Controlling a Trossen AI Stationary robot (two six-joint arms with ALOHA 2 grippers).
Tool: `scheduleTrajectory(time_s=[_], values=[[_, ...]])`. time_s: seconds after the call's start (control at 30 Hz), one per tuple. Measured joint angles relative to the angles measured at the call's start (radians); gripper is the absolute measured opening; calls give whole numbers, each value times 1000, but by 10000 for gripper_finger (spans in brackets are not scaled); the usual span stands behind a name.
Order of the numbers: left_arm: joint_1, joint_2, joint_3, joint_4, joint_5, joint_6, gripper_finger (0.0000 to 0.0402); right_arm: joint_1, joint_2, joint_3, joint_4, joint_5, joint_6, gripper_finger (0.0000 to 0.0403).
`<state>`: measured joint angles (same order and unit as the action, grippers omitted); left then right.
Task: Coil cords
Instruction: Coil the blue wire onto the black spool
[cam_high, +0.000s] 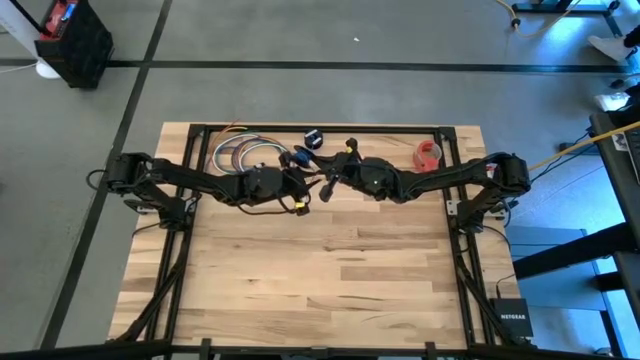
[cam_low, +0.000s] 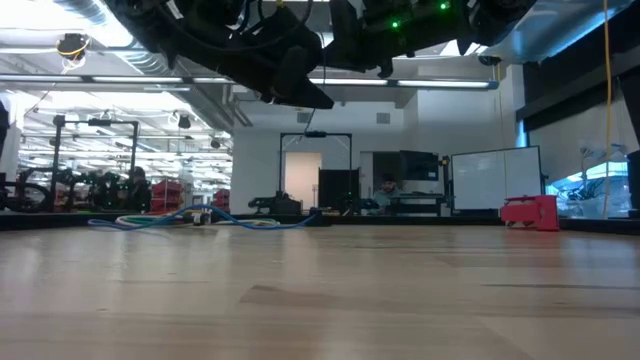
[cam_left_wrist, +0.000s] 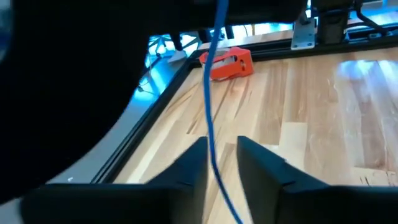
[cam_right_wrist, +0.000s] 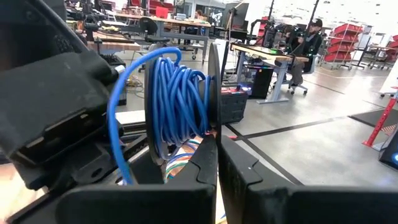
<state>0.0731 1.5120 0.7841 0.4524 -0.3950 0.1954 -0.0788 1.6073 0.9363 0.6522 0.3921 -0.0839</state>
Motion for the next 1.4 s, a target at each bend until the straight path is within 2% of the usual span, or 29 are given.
scheduleTrajectory(time_s=[0.17, 0.47, 0.73, 0.97, 1.17, 1.4], values=[[-16, 0, 0, 0, -3, 50, 9, 0, 0, 0, 2, -1, 0, 5], [-21, 0, 0, -1, -2, 67, 1, 1, 0, 0, 24, -14, -2, 5], [-19, 0, 0, 17, 0, 69, 1, 1, 0, 0, 139, -146, 29, 5], [-28, 0, 3, 40, 3, 105, 0, 5, 0, 0, 158, -242, 31, 5], [-17, -3, 3, -105, -21, 123, 0, 49, -62, -1, 81, -162, -55, 5], [-18, -51, 3, -213, -169, 204, 0, 100, -156, -1, -100, -70, -140, 5]])
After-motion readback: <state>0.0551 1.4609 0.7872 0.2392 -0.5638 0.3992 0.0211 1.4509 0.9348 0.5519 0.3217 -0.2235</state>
